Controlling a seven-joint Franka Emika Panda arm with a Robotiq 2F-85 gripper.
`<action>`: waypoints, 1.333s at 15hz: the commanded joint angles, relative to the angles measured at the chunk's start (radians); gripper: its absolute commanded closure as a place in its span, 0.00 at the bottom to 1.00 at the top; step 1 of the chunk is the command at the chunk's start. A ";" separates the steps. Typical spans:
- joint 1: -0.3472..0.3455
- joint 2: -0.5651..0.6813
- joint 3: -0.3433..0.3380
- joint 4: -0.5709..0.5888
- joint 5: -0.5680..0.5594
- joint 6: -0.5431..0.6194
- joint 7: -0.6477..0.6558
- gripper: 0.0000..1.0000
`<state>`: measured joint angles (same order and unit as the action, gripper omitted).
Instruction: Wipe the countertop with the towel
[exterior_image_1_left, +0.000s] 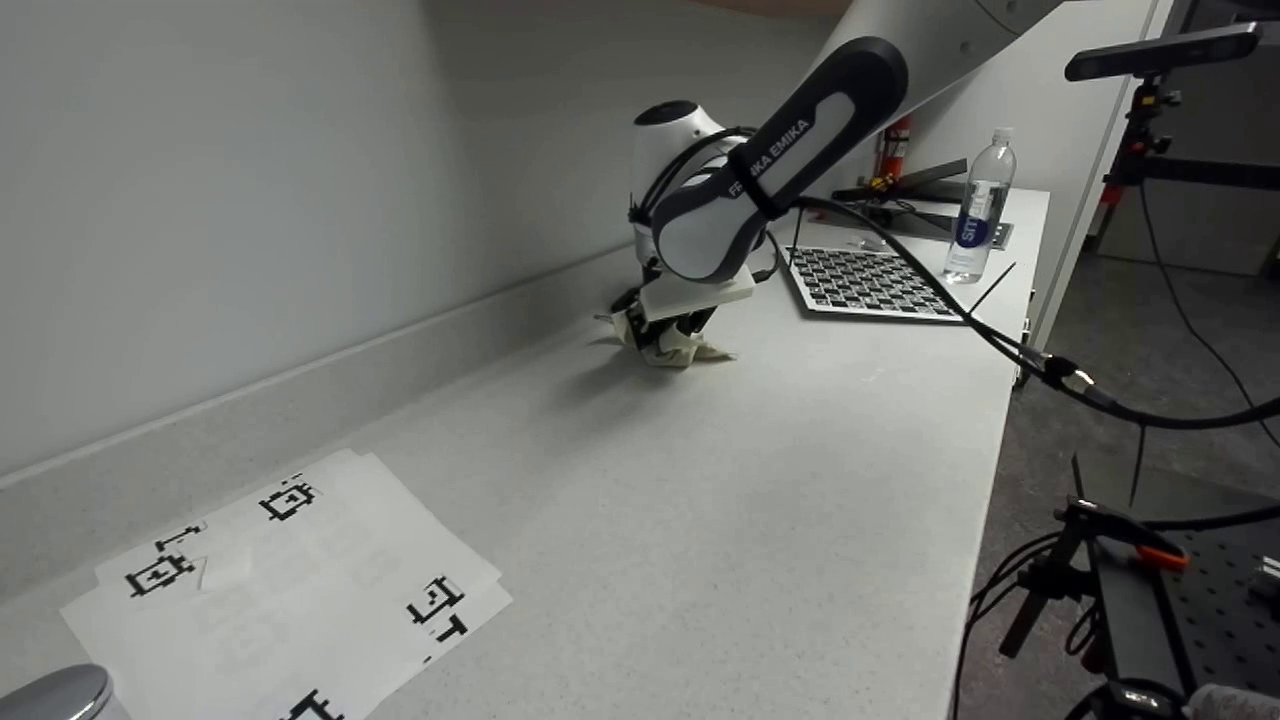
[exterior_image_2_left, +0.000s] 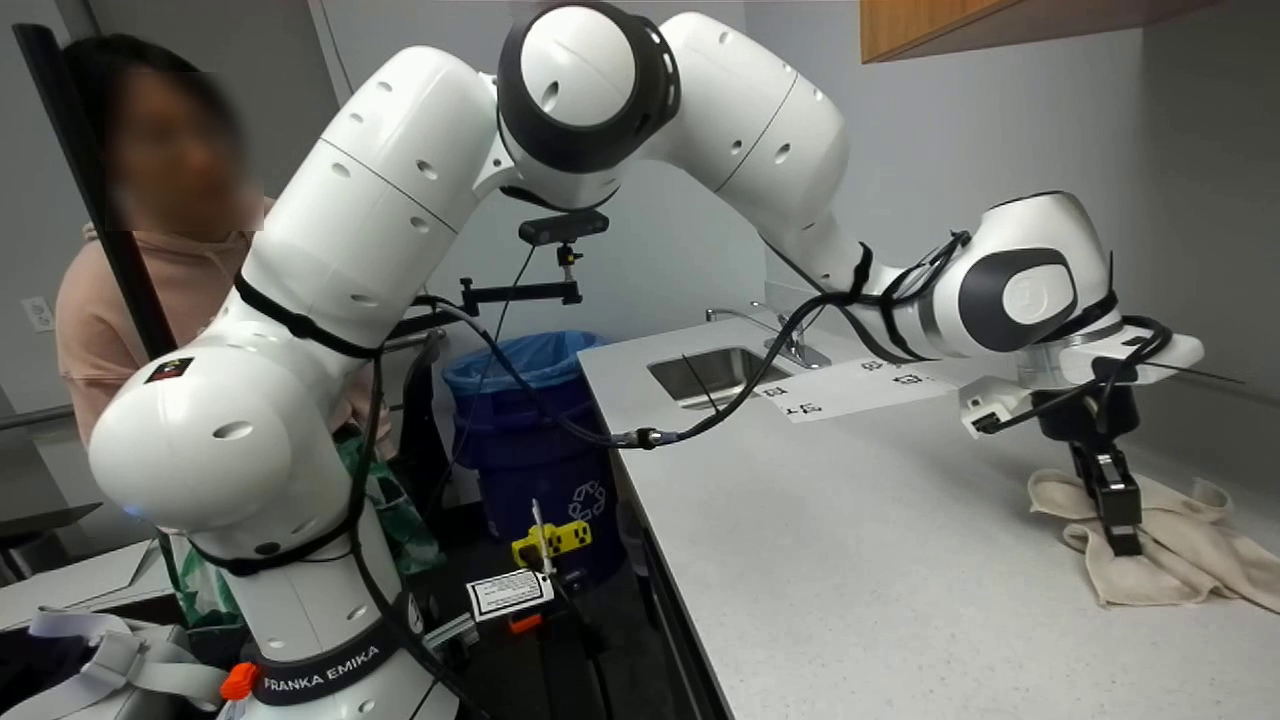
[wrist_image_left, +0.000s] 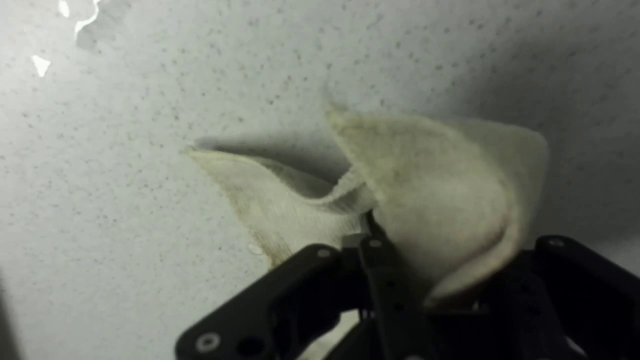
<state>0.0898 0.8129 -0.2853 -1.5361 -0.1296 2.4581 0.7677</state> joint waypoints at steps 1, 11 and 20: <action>-0.049 0.087 -0.016 0.115 0.024 -0.057 0.039 0.98; -0.142 0.092 0.002 0.157 0.039 -0.159 0.044 0.97; -0.068 -0.045 0.067 -0.033 0.015 -0.126 -0.038 0.97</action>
<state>-0.0093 0.8361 -0.2486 -1.4560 -0.1217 2.3177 0.7750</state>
